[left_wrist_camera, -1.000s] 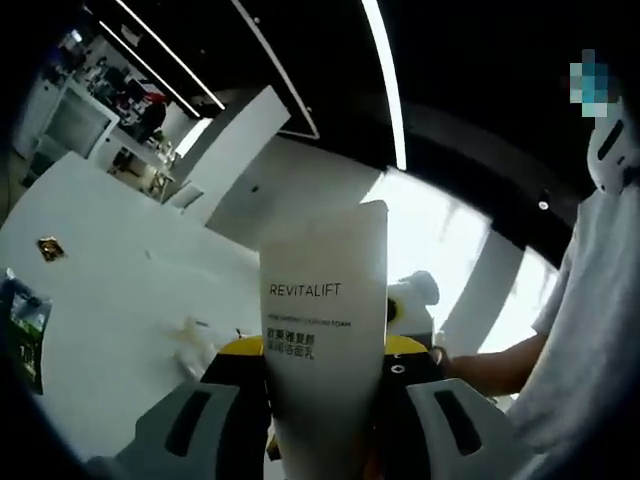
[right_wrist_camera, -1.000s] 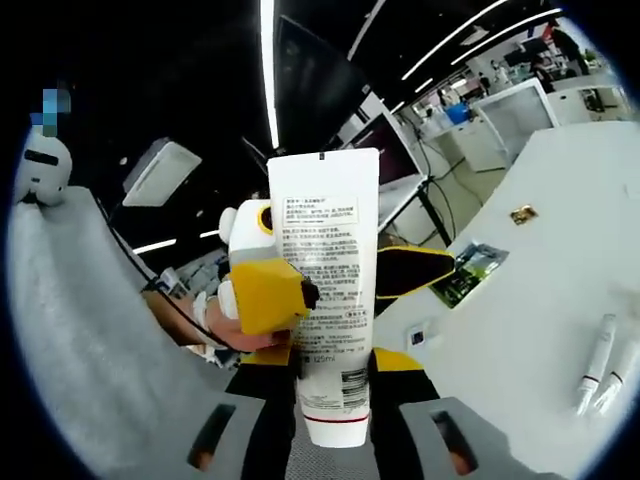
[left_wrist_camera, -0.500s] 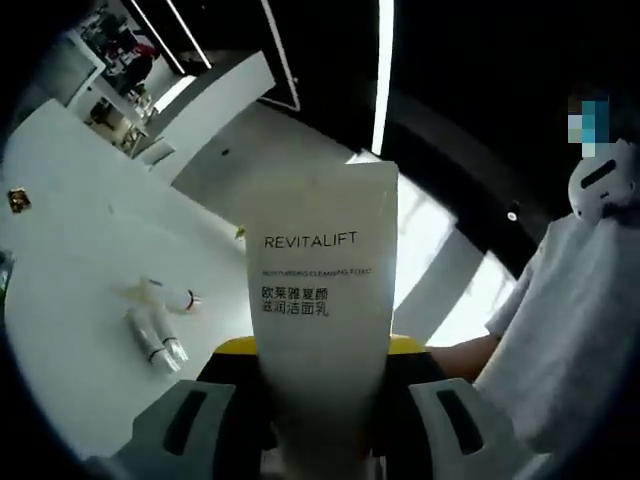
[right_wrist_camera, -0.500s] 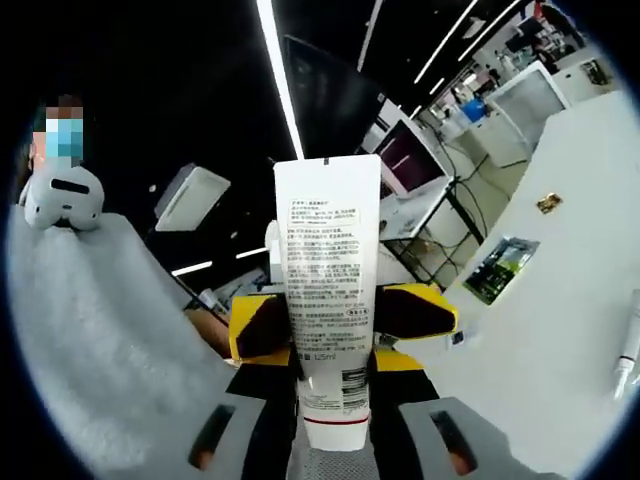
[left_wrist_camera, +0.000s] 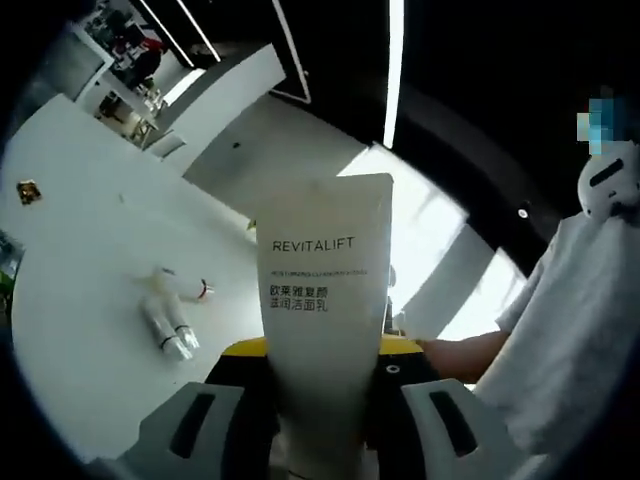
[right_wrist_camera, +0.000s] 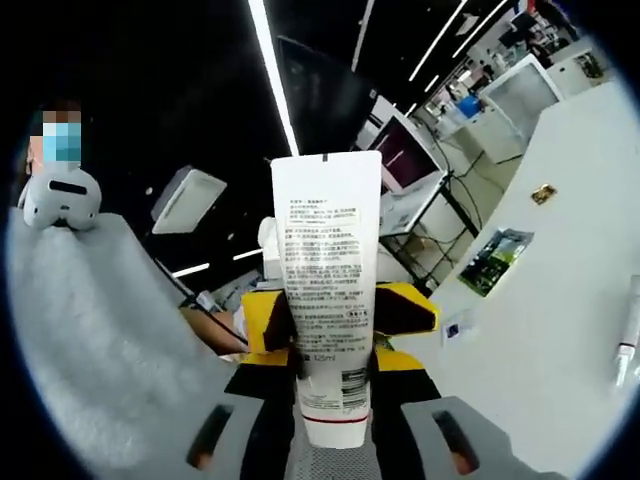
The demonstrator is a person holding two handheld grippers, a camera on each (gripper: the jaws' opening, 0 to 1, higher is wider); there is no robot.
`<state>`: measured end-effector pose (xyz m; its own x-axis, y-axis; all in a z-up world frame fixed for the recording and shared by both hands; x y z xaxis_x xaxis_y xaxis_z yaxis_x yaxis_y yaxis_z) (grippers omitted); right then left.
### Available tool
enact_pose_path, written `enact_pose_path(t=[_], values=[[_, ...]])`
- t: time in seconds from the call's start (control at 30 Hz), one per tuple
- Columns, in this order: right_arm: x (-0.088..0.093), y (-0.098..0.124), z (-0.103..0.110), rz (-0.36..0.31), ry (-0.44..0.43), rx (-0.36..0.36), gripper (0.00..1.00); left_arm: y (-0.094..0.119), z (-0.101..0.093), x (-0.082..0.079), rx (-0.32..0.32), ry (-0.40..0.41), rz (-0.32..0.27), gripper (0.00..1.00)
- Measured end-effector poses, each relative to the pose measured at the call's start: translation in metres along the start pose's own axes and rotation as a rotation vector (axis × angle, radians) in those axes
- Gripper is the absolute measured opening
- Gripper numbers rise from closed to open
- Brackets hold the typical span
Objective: Arrange the skincare products in the storage area until every visible bottle or jar stands upright without overlapping.
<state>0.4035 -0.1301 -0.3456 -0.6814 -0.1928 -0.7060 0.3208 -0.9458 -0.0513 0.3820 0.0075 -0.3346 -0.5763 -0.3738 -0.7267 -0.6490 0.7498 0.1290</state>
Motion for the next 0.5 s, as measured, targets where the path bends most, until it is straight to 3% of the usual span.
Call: enact_pose_path(t=[0.13,0.4,0.47,0.5], values=[[-0.0024,-0.0014,-0.0016,-0.027,0.028,0.022,0.24,0.0019,0.0023,-0.0033,-0.033,0.007,-0.04,0.3],[-0.006,-0.0057,-0.0041,-0.023,0.054,0.053,0.25,0.0039,0.0059,-0.0056,-0.074,0.024,-0.063,0.3],[-0.0077,-0.0062,-0.0054,0.0,0.099,0.101,0.25,0.0045,0.0087,-0.0057,-0.111,0.029,-0.065,0.3],[-0.0094,-0.0087,-0.0042,0.034,0.167,0.137,0.26,0.0049,0.0102,-0.0056,-0.13,0.036,-0.064,0.3]])
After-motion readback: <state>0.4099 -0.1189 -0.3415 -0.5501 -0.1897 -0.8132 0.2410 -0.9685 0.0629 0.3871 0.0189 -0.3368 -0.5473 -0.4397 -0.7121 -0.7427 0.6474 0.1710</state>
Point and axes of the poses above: the point that each gripper's makers call its tool centre point, and the gripper's own axes: y roughly backward along the fingers, z roughly to its left, x roughly out of its underside, the point moved 10 cm from there along y, roughly backward along the fingers, and after that the axes turned 13 degrees about -x, right-handed, at the moved point
